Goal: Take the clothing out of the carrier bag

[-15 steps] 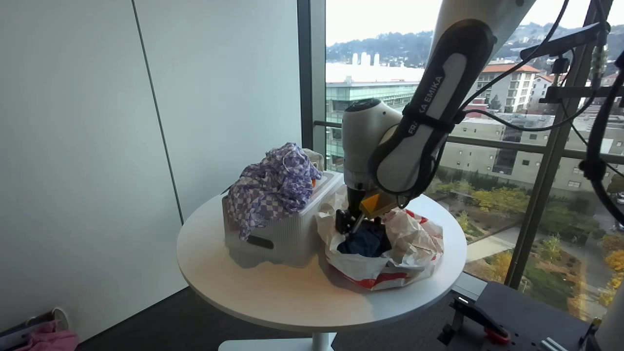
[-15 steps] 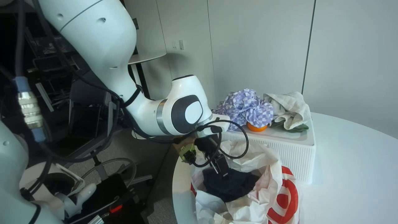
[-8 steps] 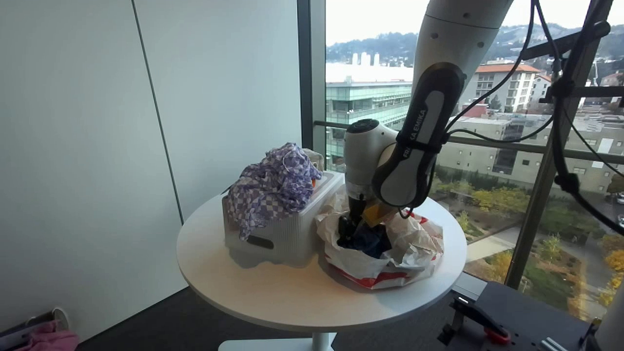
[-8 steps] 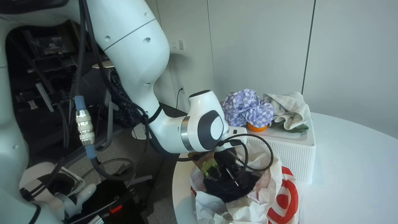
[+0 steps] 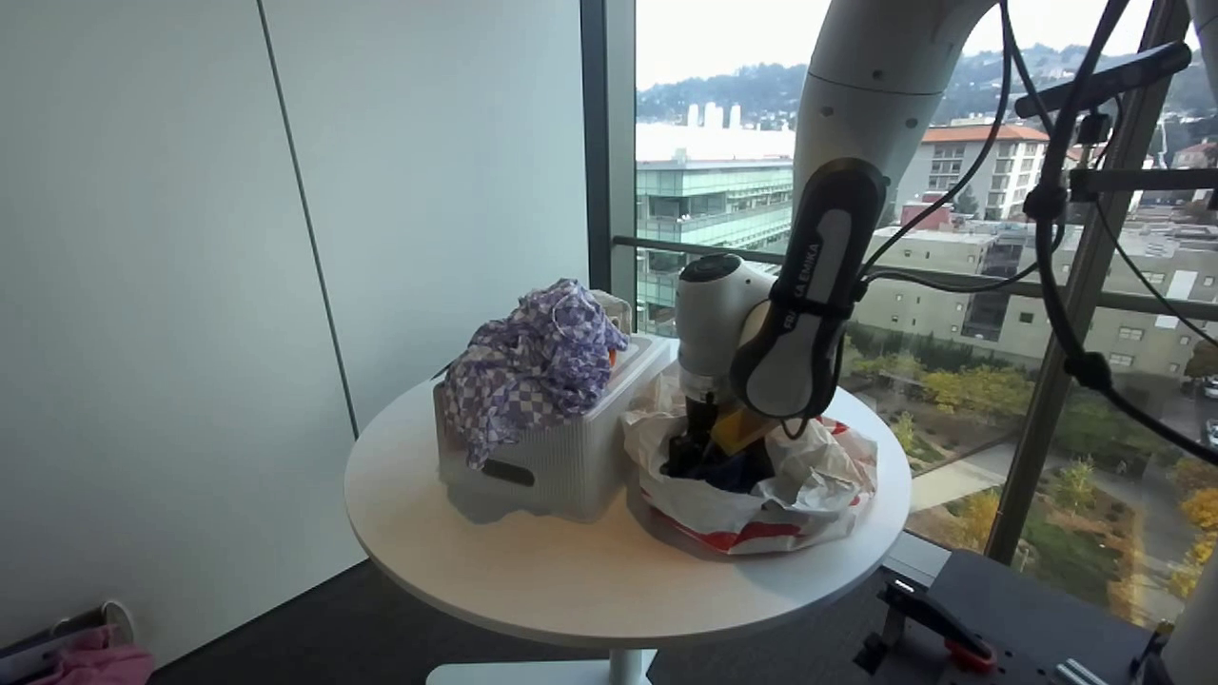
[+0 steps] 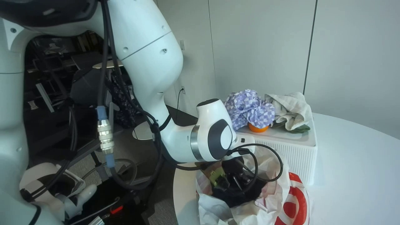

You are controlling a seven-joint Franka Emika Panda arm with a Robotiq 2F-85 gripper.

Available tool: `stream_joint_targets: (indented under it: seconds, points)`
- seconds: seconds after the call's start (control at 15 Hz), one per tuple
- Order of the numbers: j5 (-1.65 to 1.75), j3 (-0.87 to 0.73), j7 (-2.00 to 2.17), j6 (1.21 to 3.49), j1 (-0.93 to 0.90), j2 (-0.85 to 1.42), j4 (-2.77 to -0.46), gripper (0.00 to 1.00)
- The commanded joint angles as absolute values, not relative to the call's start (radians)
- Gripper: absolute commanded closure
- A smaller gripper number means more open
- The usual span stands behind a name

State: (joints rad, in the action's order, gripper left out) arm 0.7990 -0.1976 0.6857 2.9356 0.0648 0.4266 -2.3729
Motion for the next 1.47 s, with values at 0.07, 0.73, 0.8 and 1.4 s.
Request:
stream_joint_targets:
  seconds: [0.07, 0.73, 0.8, 1.4]
  points:
    - [0.753, -0.184, 0.694, 2.848, 0.064, 0.383, -2.393, 0.72]
    - [0.62, -0.196, 0.725, 2.328, -0.069, 0.19, -2.333, 0.96]
    - [0.611, -0.178, 0.726, 2.258, -0.072, 0.162, -2.316, 0.96]
    - [0.542, -0.025, 0.719, 1.844, -0.062, -0.063, -2.089, 0.96]
